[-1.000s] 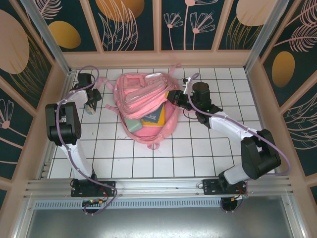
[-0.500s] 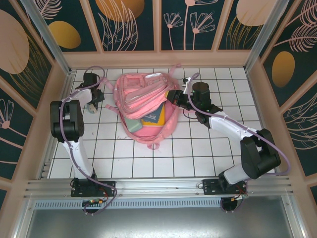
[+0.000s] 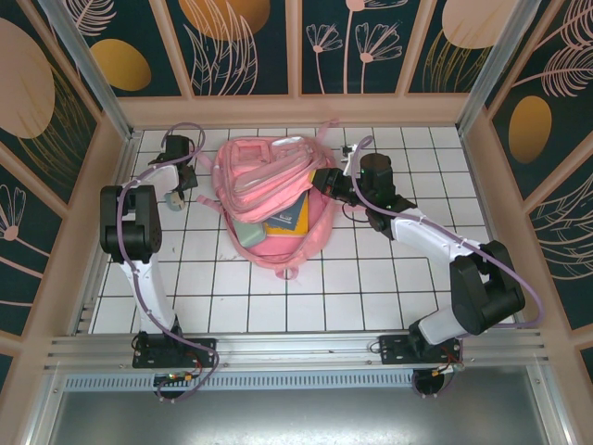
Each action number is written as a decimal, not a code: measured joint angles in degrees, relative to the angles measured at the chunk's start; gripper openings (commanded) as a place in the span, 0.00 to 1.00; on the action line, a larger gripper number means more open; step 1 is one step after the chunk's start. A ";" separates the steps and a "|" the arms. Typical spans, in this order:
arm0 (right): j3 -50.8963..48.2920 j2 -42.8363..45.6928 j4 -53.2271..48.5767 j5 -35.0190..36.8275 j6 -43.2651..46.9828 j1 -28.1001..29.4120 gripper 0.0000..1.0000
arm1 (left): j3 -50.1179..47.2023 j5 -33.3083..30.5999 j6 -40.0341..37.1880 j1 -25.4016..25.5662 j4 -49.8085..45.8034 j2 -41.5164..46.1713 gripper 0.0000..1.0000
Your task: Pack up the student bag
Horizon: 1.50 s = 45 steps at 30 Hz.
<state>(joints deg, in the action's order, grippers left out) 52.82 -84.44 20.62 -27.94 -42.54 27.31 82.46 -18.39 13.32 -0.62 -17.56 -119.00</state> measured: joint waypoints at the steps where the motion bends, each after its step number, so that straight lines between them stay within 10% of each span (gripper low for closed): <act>1: 0.00 0.00 0.02 -0.04 -0.02 0.00 0.01 | 0.00 -0.04 0.15 0.00 -0.07 0.00 0.00; 11: -0.02 0.00 0.02 -0.24 -0.04 -0.02 0.01 | -2.25 1.97 3.13 0.00 -2.49 3.04 0.00; 22: 0.11 -0.09 -0.11 -0.20 -0.02 0.22 0.00 | -20.94 6.82 14.64 3.17 -2.34 30.84 0.00; 45: 8.35 -5.44 -3.80 2.12 0.13 0.59 0.00 | -31.36 8.72 20.76 44.81 -1.09 58.03 0.00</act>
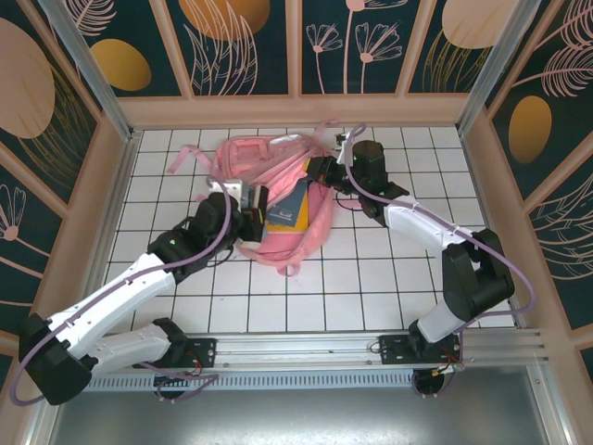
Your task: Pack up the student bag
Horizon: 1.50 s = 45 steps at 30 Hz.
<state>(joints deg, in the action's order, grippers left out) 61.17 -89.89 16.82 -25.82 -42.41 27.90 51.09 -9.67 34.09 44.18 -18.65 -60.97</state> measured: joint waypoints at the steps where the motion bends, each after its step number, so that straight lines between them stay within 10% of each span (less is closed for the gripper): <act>1: 0.20 -0.20 -0.15 0.15 -0.02 0.00 0.00 | 0.02 -0.37 -0.28 1.77 0.02 -0.33 0.00; 12: 0.72 -0.70 -0.74 0.04 -0.37 -0.39 0.00 | 0.09 -0.59 -2.10 10.86 3.52 -8.79 0.00; 40: -7.67 8.90 -2.51 2.45 -3.02 2.82 0.00 | 15.54 -25.16 3.76 2.71 8.74 -37.09 0.00; 45: -7.67 8.90 -2.78 4.13 -2.99 2.71 0.00 | 18.62 -29.66 3.32 2.67 9.62 -41.68 0.28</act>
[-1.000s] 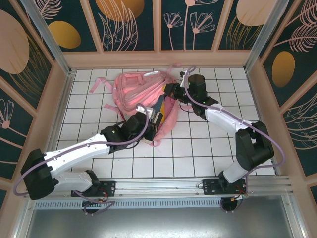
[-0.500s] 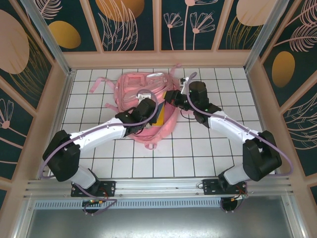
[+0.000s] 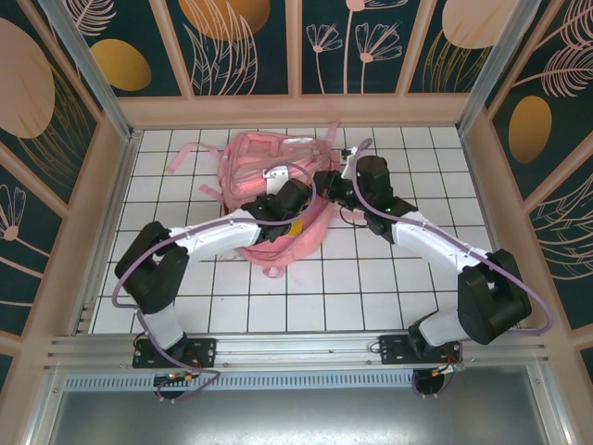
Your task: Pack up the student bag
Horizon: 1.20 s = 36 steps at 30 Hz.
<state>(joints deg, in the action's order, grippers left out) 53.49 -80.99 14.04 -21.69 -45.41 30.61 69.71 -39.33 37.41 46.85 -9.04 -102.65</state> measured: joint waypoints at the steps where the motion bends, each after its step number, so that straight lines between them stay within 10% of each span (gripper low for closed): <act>1: 0.00 0.00 -0.17 0.37 0.00 -0.07 0.00 | 0.55 -0.52 -0.11 -0.02 0.09 -0.74 0.36; 7: -0.04 -0.04 -0.07 0.24 -0.02 -0.33 0.00 | 0.39 1.07 -1.16 -0.70 1.42 -0.24 0.66; 20: -0.07 -1.49 1.29 -2.86 0.09 -1.38 0.01 | -12.28 19.32 -1.25 -1.88 1.09 17.86 0.69; 30: -7.45 1.36 1.29 -2.84 4.55 -1.38 0.52 | -23.43 27.45 4.50 -1.77 1.55 32.87 0.66; 36: -12.66 7.58 -2.25 0.74 10.45 -1.79 0.64 | -23.85 30.45 7.65 0.24 3.28 33.92 0.66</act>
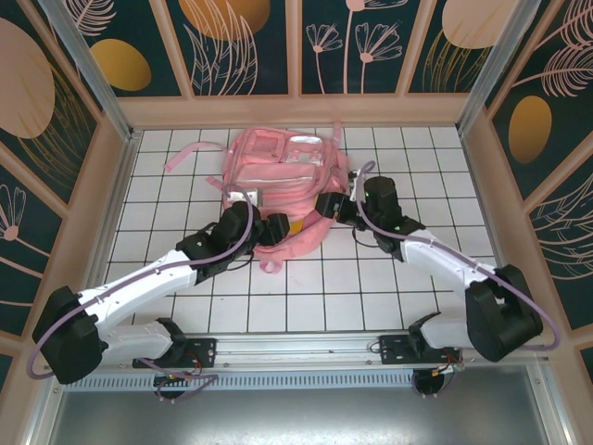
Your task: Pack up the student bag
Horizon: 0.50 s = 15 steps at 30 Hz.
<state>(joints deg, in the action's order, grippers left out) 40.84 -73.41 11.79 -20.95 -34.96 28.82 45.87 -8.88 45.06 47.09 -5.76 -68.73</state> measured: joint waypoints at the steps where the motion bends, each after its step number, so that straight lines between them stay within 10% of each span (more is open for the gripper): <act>1: -1.29 1.68 -0.79 0.90 0.83 -0.24 0.64 | 0.11 0.20 0.31 0.33 0.02 -0.09 0.66; 15: -9.55 11.74 -5.77 8.57 6.75 -8.15 0.60 | 19.41 -5.57 -6.40 3.17 -4.15 -19.17 0.63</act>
<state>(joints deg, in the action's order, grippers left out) 31.29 -61.67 6.02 -12.38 -28.21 20.67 65.28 -14.46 38.65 50.26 -9.91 -87.90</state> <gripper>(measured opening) 0.612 0.636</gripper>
